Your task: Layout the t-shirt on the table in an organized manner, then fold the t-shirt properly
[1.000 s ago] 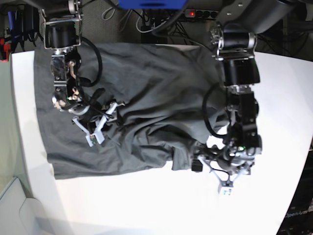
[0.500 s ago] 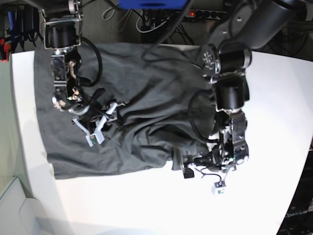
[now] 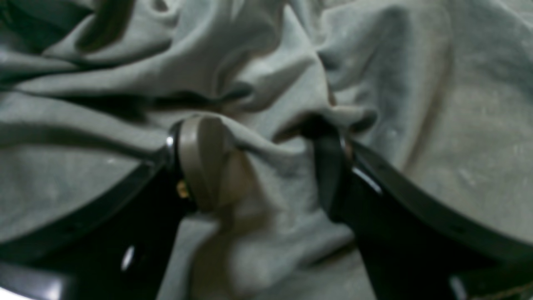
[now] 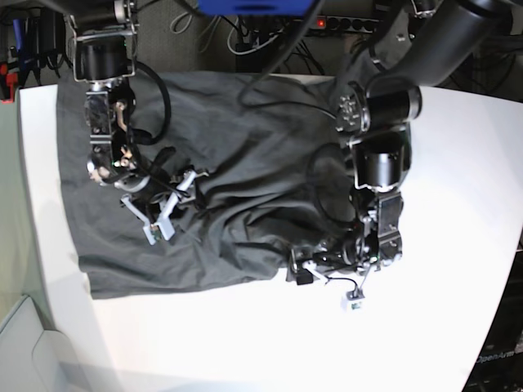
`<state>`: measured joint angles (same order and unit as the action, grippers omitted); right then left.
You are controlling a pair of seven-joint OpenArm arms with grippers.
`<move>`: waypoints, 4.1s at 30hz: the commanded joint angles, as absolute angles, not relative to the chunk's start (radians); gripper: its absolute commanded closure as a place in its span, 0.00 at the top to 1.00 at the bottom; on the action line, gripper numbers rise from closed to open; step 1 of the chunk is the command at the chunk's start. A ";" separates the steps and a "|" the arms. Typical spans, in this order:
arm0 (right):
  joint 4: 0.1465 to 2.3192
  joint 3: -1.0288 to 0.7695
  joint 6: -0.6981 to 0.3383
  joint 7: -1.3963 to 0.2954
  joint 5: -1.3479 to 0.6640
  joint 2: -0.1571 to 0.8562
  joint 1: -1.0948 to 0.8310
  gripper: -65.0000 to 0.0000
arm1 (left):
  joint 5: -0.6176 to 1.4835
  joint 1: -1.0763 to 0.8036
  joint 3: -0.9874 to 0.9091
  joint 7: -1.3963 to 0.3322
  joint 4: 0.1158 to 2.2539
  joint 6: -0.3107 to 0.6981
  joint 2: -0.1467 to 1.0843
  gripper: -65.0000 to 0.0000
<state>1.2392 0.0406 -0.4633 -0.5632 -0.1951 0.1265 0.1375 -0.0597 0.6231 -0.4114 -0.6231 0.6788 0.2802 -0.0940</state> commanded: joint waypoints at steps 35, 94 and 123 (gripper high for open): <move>1.237 0.042 -0.466 -0.611 -0.183 0.131 0.140 0.51 | -0.048 0.714 -0.412 -0.364 0.834 0.285 -0.021 0.00; 1.664 0.180 -0.463 -0.613 -0.183 0.104 -0.019 0.52 | 0.240 0.119 -0.487 -0.768 1.483 0.285 -0.044 0.76; 1.679 0.179 -0.463 -0.711 -0.185 0.079 -0.021 0.51 | 0.239 -0.312 -0.496 -0.754 1.643 0.285 0.044 0.00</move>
<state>1.6596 0.1806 -0.4629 -0.7345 -0.1719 0.0803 -0.0372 0.2493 -0.3103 -0.4942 -0.7399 1.6337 0.2874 0.0383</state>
